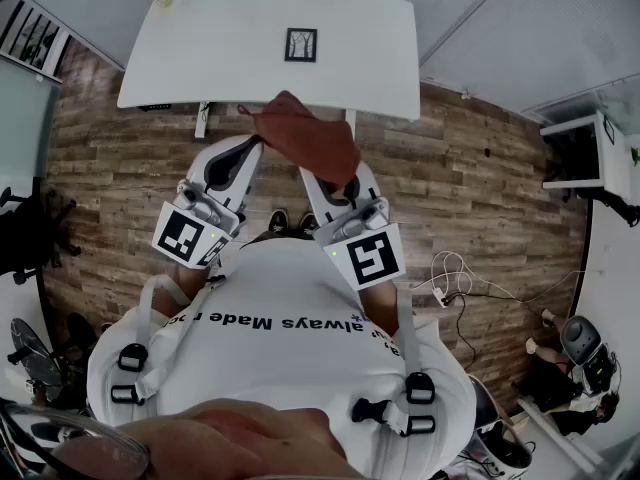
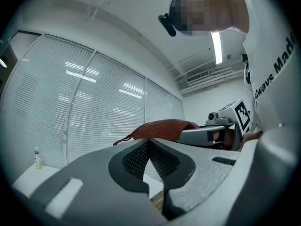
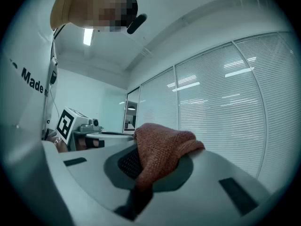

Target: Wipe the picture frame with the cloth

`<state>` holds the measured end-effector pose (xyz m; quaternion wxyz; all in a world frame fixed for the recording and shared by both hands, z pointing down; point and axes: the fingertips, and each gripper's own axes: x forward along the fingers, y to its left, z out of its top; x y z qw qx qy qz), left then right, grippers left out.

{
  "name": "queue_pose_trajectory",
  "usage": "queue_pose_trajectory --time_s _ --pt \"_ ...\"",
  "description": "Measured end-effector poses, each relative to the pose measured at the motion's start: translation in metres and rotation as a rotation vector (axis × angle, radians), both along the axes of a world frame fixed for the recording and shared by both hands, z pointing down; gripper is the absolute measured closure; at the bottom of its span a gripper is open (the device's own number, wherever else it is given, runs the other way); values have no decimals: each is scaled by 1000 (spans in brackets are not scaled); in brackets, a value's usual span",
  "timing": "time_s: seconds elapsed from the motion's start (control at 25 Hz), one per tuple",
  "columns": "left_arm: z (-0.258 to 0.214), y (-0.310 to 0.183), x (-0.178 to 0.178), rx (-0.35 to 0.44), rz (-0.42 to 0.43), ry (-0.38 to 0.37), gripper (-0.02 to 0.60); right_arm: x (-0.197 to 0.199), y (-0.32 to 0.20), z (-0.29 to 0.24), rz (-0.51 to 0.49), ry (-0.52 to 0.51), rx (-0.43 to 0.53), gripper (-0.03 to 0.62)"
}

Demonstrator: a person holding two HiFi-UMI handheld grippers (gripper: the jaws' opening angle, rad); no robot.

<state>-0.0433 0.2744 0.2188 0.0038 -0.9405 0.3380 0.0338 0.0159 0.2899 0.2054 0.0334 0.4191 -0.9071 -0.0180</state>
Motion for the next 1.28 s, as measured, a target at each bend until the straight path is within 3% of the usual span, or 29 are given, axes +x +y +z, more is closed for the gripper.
queue_pose_trajectory --time_s 0.32,1.28 --pt "2 0 0 -5 -1 13 580 1 -2 -2 1 -52 -18 576" --pt "22 -12 -43 -34 17 32 580 -39 -16 18 46 -14 -20 575"
